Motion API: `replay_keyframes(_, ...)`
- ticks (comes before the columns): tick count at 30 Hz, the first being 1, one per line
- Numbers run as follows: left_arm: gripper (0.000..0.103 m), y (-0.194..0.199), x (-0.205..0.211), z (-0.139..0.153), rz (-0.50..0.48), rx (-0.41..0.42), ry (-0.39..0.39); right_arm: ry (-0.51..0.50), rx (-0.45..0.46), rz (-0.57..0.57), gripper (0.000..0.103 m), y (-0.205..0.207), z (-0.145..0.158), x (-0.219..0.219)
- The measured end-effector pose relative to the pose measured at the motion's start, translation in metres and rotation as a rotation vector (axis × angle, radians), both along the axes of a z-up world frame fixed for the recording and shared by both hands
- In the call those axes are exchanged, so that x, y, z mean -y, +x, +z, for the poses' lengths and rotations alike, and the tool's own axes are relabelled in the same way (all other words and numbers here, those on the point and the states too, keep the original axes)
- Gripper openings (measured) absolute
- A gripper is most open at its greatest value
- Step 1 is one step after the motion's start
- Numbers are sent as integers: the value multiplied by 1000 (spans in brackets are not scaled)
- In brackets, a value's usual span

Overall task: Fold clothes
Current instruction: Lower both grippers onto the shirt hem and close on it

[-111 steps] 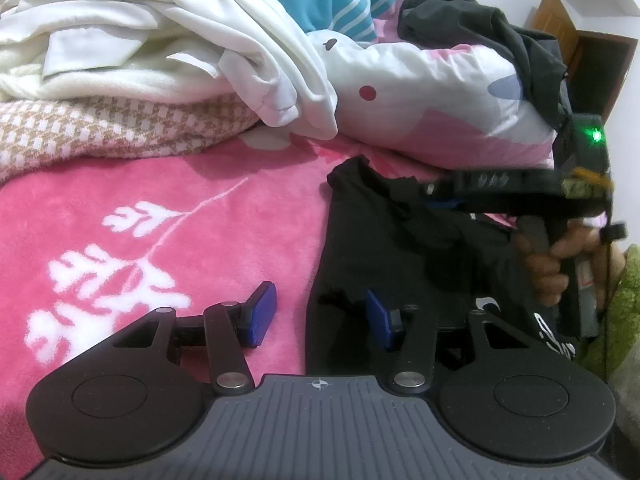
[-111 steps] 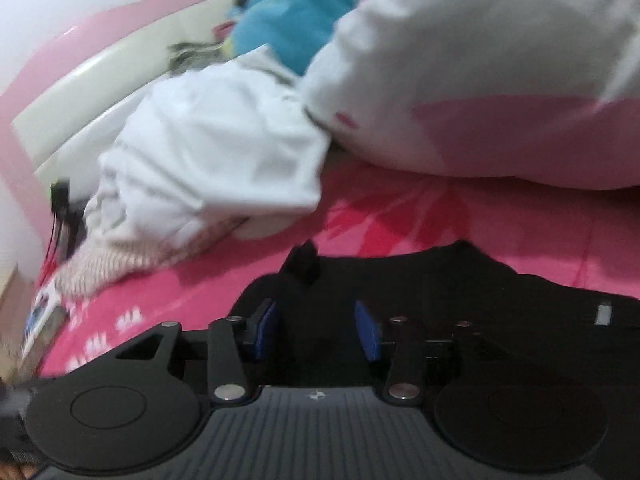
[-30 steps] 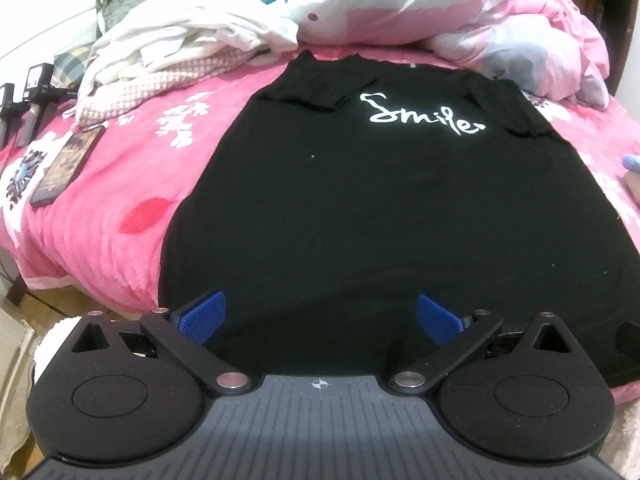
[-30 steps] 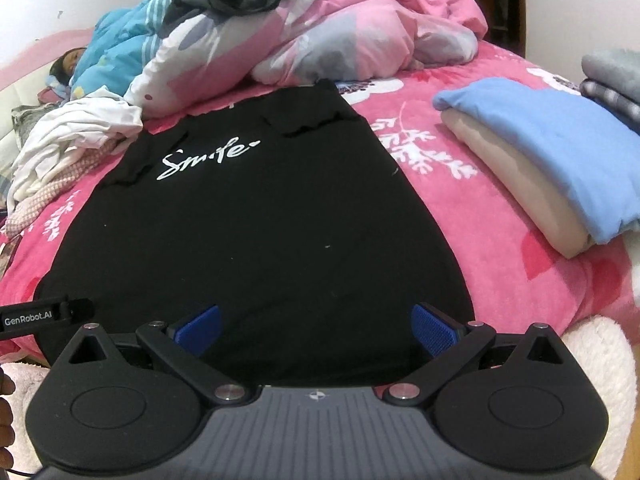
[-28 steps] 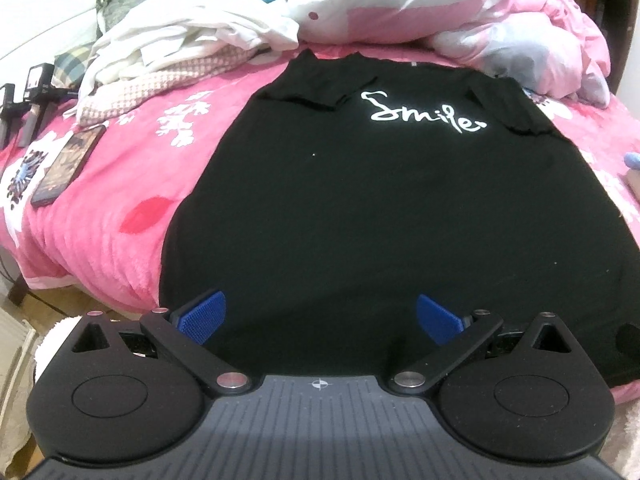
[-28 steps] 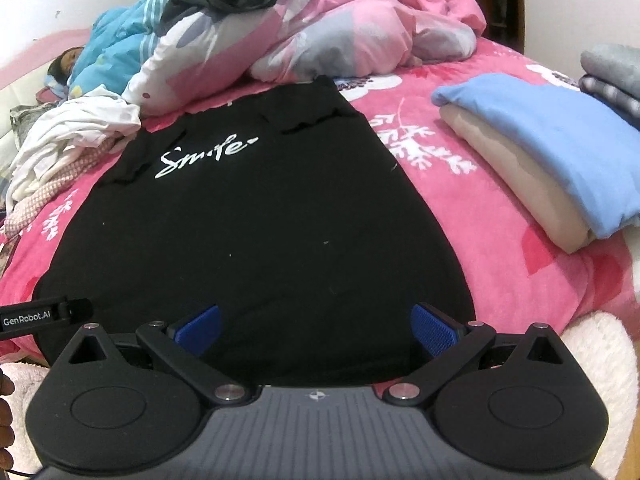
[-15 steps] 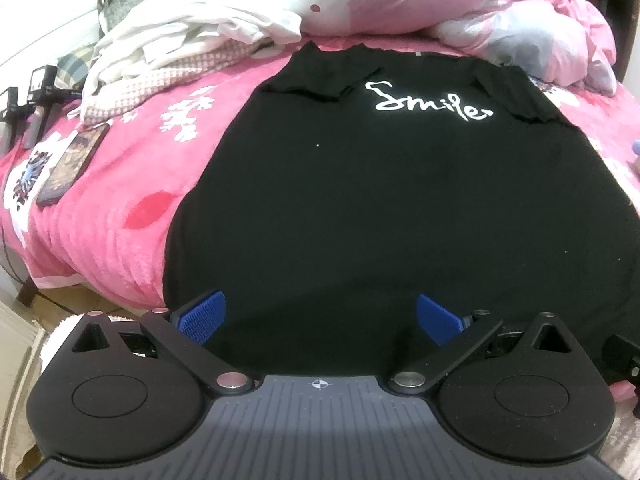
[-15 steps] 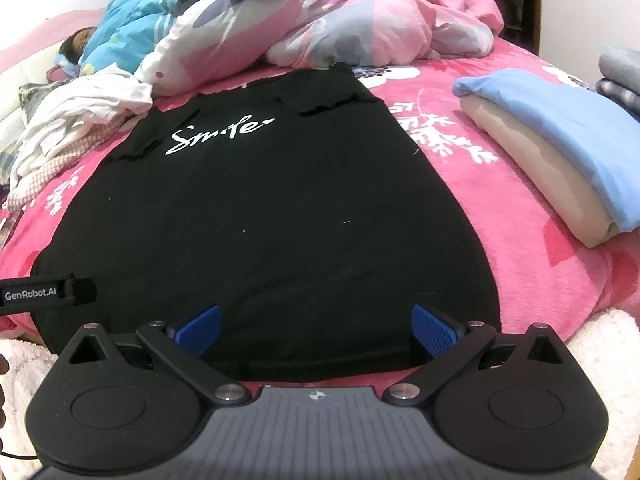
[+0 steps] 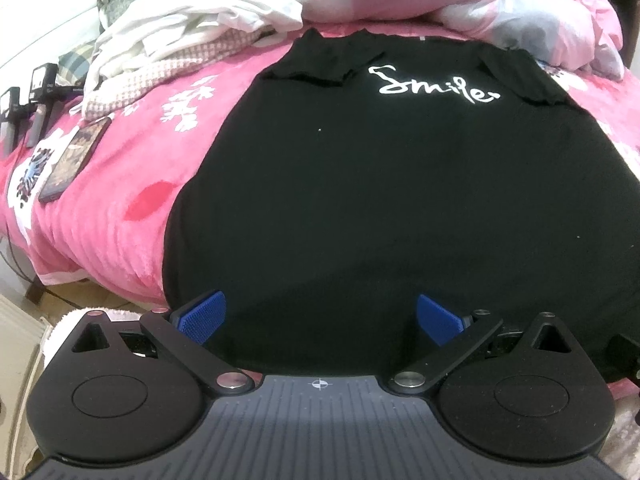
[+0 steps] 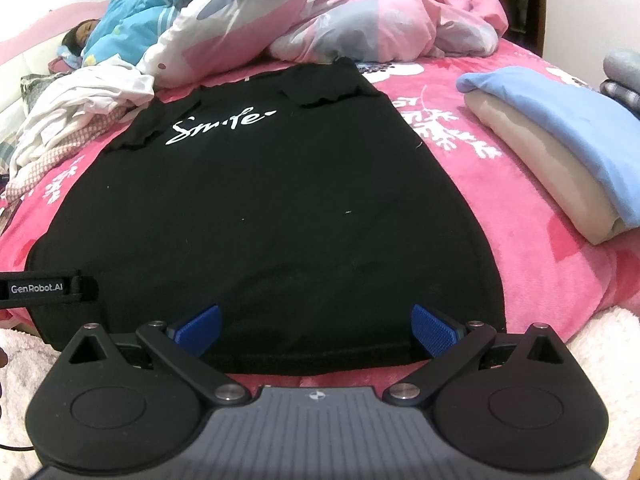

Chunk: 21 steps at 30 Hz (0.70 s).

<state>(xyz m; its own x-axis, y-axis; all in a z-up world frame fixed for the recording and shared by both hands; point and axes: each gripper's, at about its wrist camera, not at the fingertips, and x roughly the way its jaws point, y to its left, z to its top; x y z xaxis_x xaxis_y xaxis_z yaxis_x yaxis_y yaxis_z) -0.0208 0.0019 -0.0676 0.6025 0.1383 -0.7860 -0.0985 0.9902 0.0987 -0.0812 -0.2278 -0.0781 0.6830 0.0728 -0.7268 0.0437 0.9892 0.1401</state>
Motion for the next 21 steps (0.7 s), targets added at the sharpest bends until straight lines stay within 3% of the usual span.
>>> replay_keyframes(4, 103, -6, -4, 1, -53, 17, -65, 6, 20, 24, 103, -3, 2, -3)
replay_keyframes(9, 103, -39, -25, -6, -156, 99, -143, -3, 94, 68, 103, -17, 6, -2)
replay_keyframes(13, 103, -61, -55, -19, -81, 150, -175, -81, 187, 58, 103, -29, 6, 2)
replay_keyframes(18, 103, -67, -101, -26, 35, 234, -343, -71, 243, 28, 103, -29, 8, 22)
replay_keyframes(21, 103, -62, -114, -30, 37, 278, -296, -55, 232, -13, 103, -19, 8, 39)
